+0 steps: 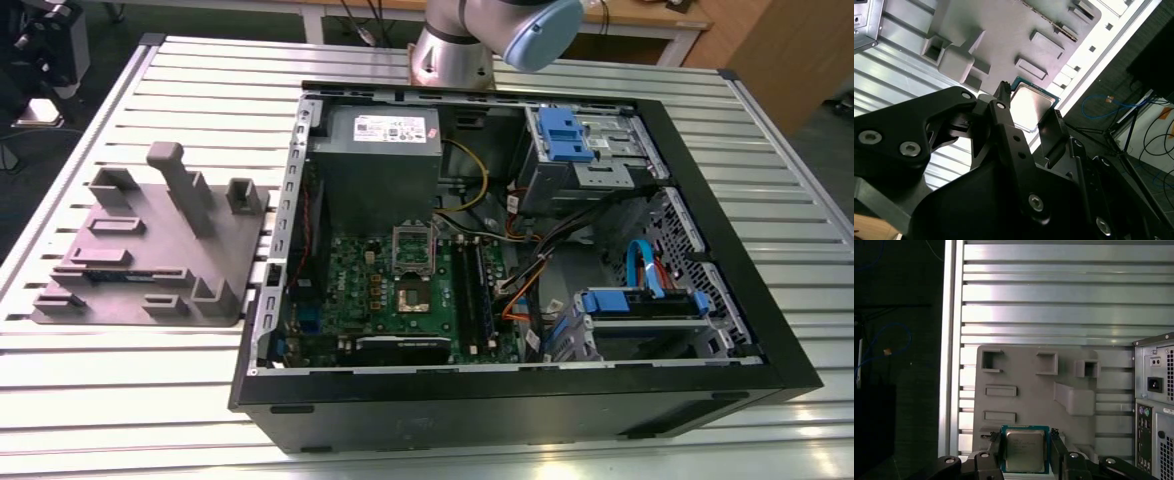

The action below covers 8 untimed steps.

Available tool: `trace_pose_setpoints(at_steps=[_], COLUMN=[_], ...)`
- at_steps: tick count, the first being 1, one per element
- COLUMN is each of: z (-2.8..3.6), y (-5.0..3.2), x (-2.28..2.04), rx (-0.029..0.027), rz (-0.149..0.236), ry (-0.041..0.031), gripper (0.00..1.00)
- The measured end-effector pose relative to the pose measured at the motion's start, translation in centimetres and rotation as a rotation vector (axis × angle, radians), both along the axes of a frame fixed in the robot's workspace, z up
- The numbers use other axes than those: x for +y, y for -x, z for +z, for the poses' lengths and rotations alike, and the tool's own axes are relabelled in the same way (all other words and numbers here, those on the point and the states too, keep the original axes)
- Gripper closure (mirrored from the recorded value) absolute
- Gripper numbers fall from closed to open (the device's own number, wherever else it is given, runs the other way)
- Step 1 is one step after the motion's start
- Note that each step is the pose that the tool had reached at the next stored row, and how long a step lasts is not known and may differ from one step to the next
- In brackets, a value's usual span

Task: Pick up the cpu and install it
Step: 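Pick up the cpu and move it towards the insertion slot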

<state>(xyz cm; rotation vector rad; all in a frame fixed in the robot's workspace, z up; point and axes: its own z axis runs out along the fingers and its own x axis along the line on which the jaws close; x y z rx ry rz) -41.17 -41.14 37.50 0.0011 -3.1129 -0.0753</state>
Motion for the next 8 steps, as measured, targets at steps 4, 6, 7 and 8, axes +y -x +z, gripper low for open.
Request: trace_pose_setpoints(at_steps=[4,6,7,8], z=[0.26,0.45,0.55,0.58], y=[-0.01,-0.01,-0.01,-0.02], x=[0.00,0.01,0.02,0.02], rx=[-0.0001,0.0001,0.0001,-0.0001], rz=[0.000,0.000,0.000,0.000], ry=[0.0003,0.0008,0.0010,0.0008], gripper=[0.53,0.53,0.53,0.53])
